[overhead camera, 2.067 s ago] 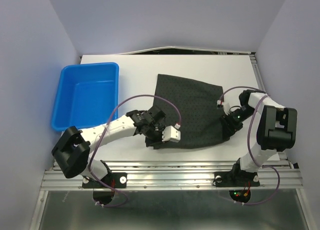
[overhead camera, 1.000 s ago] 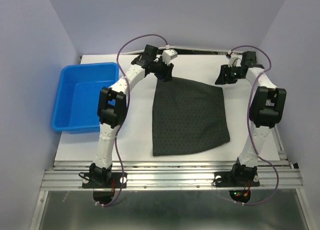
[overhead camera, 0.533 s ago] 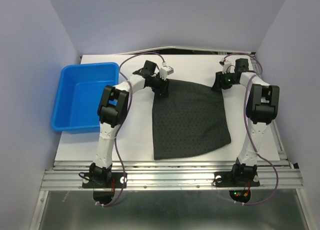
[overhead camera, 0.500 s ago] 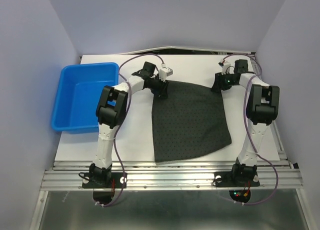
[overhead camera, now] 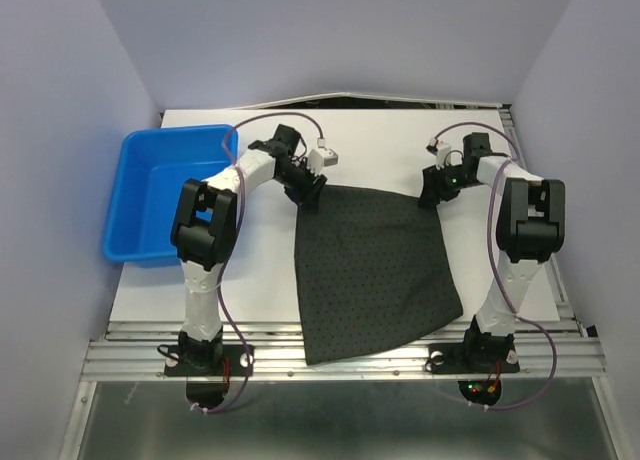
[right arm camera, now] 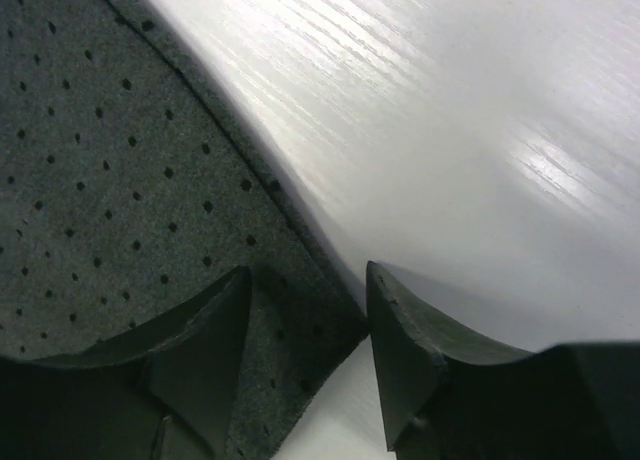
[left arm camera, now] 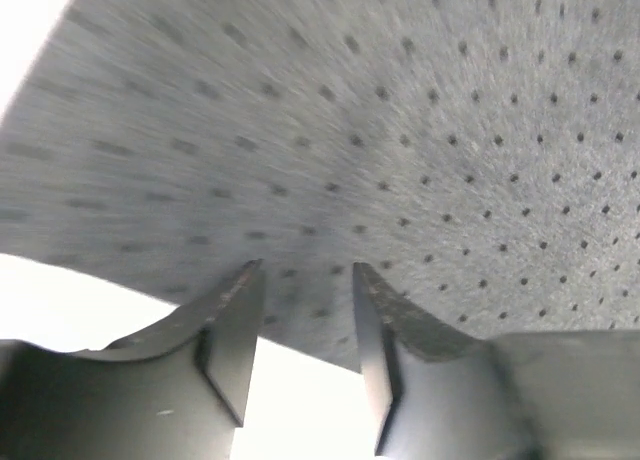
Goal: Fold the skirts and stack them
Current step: Flatten the skirt out
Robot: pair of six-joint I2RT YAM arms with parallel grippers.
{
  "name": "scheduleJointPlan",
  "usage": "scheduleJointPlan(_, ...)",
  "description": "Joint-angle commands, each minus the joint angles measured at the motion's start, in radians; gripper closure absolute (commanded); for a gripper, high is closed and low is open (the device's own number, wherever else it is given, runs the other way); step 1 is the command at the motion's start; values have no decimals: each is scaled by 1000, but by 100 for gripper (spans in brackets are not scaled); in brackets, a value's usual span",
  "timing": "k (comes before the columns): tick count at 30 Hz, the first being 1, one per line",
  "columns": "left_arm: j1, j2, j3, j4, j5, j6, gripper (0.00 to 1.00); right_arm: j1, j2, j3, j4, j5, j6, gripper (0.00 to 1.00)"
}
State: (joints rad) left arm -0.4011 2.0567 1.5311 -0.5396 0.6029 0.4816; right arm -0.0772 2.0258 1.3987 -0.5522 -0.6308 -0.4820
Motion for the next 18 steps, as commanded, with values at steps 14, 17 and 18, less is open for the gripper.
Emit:
scheduleJointPlan(14, 38, 250, 489, -149, -75, 132, 44, -1, 203, 375, -333, -6, -207, 40)
scheduleJointPlan(17, 39, 272, 485, -151, -87, 144, 43, 10, 205, 347, -365, 0, -268, 40)
scheduleJointPlan(18, 39, 278, 485, -152, -94, 146, 43, 10, 206, 341, -373, 3, -283, 41)
